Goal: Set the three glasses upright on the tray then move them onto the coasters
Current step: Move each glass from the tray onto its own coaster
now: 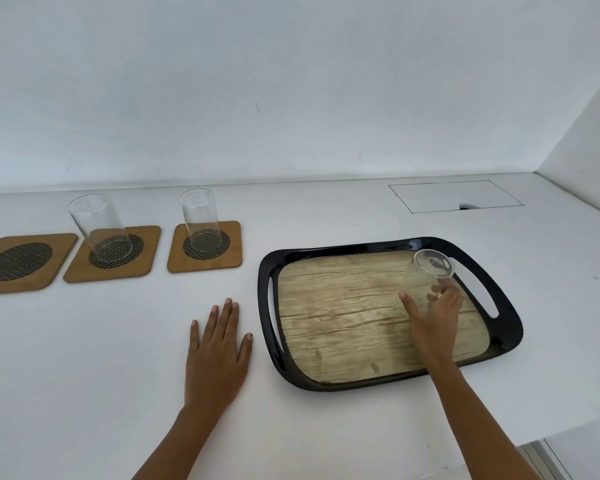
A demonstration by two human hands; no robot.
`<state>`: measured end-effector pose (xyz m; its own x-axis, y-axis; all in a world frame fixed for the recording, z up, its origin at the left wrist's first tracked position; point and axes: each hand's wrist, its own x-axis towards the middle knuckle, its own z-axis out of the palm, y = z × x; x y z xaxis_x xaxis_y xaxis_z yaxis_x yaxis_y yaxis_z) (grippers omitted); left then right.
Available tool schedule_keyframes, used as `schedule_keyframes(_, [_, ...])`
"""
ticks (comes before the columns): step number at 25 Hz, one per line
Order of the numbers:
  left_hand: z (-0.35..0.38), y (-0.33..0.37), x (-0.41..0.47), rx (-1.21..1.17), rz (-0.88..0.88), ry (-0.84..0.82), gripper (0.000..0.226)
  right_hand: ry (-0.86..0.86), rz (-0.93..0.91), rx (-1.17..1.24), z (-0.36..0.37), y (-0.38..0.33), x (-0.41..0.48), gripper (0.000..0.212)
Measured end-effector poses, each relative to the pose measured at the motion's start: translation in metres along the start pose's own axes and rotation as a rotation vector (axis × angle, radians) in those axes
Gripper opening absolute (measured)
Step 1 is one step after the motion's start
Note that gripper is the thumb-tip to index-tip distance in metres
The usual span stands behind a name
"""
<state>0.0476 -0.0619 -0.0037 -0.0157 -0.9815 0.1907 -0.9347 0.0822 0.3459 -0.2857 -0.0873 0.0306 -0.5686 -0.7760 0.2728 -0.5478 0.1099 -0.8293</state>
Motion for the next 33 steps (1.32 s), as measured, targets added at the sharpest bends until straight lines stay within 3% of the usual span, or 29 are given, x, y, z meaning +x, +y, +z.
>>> schedule_keyframes(7, [0.001,-0.005,-0.001,-0.013,0.023,0.016,0.068,-0.014,-0.150,0.047,0.006,-0.036,-0.029,0.066])
schedule_keyframes(16, [-0.016,-0.035,-0.021,-0.087,0.026,0.019,0.061,-0.232,-0.251,0.240,0.068,-0.120,-0.091,0.065])
schedule_keyframes(33, [-0.135,-0.297,-0.061,0.008,-0.459,0.148,0.059,-0.629,-0.296,0.502,0.267,-0.267,-0.257,0.064])
